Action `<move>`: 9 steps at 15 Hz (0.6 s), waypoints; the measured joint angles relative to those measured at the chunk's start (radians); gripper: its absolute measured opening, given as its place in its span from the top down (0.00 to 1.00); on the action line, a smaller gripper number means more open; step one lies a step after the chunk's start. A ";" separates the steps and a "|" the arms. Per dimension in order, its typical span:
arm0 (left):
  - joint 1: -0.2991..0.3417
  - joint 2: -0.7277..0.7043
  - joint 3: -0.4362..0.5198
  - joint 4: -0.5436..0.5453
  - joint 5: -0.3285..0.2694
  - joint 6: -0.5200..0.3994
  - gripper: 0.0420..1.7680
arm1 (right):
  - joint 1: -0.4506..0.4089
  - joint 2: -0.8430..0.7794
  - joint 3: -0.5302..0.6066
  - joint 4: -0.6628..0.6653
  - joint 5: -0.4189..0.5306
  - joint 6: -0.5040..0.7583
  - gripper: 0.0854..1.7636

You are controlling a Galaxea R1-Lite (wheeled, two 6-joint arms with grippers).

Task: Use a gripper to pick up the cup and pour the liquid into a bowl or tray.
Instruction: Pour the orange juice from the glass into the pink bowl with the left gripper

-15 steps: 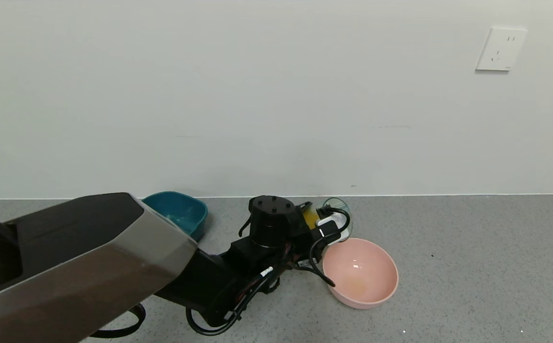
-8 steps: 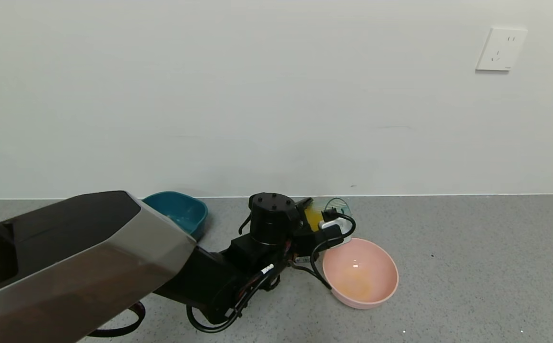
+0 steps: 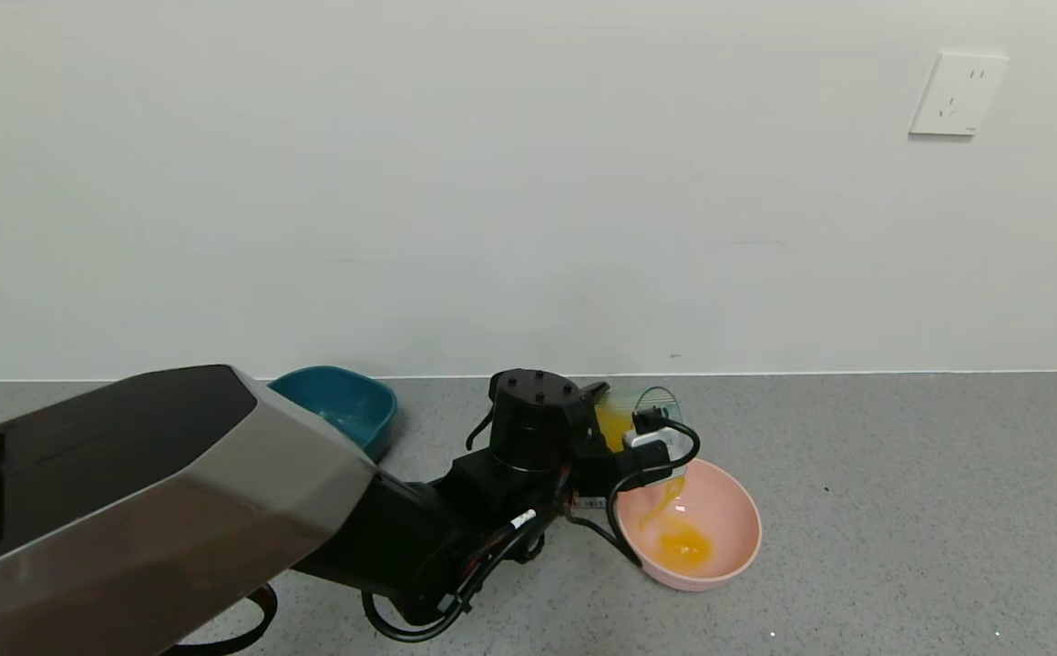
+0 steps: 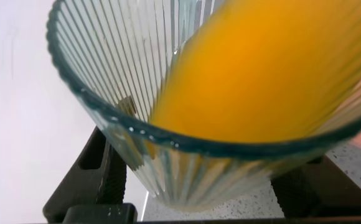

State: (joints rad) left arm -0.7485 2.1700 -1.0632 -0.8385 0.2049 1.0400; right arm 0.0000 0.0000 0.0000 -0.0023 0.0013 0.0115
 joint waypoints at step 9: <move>-0.006 -0.007 0.004 -0.001 0.020 0.039 0.28 | 0.000 0.000 0.000 0.000 0.000 0.000 0.03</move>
State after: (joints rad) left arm -0.7547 2.1630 -1.0587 -0.8398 0.2245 1.0794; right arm 0.0000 0.0000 0.0000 -0.0019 0.0013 0.0115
